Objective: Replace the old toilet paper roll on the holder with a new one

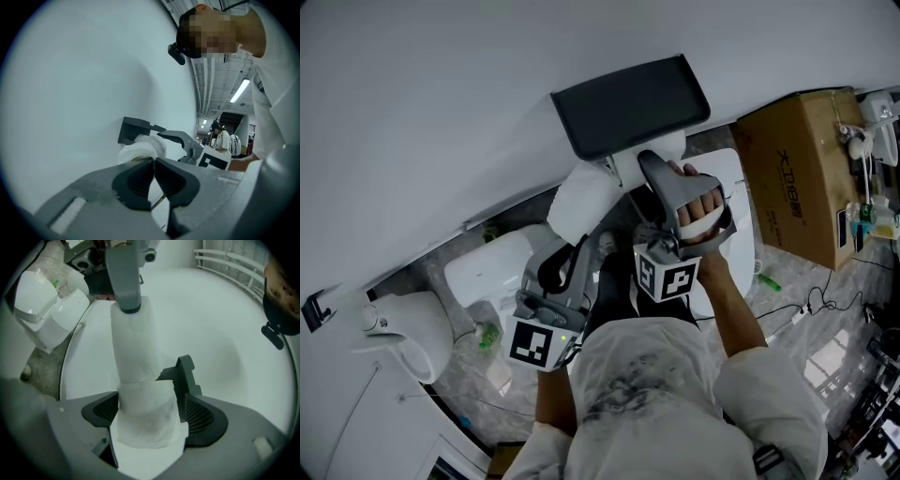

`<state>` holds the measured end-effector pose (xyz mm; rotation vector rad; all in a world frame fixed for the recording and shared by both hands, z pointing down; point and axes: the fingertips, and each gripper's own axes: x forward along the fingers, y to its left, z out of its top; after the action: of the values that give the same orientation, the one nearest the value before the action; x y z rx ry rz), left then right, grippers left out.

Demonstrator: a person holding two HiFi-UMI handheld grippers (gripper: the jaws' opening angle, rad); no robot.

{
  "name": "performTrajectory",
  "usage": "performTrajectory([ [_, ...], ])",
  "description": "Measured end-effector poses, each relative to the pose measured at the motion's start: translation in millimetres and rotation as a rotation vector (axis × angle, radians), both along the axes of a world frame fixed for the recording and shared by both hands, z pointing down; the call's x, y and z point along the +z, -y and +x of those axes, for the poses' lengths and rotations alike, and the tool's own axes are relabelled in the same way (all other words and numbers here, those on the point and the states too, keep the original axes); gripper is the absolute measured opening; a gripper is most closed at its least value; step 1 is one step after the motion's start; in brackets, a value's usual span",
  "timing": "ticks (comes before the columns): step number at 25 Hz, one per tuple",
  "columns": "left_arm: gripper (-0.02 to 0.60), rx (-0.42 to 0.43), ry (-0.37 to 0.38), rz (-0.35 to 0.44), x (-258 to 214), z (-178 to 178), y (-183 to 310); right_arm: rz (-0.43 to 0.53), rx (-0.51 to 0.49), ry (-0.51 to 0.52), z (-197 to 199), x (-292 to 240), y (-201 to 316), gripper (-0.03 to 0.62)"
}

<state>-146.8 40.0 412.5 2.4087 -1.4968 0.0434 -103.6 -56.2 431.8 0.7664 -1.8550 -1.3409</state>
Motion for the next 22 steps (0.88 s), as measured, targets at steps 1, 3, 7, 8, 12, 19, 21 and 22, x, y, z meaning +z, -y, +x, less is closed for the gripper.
performTrajectory([
  [1, 0.015, 0.000, 0.001, 0.000, 0, 0, 0, -0.009, -0.006, -0.002, 1, 1, -3, 0.446],
  [3, 0.015, 0.001, 0.004, 0.002, -2, 0, 0, -0.031, -0.017, -0.004, 2, 2, -9, 0.460],
  [7, 0.015, 0.008, 0.015, 0.033, -8, -2, 2, -0.083, -0.033, 0.013, 5, -1, -20, 0.468],
  [8, 0.015, 0.005, 0.013, 0.036, -9, -3, 3, -0.094, -0.036, 0.020, 6, -2, -24, 0.468],
  [12, 0.015, -0.002, 0.013, 0.021, -11, -6, 1, -0.137, -0.043, 0.051, 8, -7, -40, 0.468],
  [19, 0.015, 0.011, 0.024, 0.056, -22, -9, -2, -0.211, -0.028, 0.234, 11, -34, -53, 0.432],
  [21, 0.015, 0.013, 0.025, 0.060, -26, -8, -3, -0.191, -0.012, 0.307, 15, -49, -53, 0.258],
  [22, 0.015, 0.013, 0.025, 0.066, -28, -8, -3, -0.186, -0.006, 0.333, 17, -56, -53, 0.238],
])
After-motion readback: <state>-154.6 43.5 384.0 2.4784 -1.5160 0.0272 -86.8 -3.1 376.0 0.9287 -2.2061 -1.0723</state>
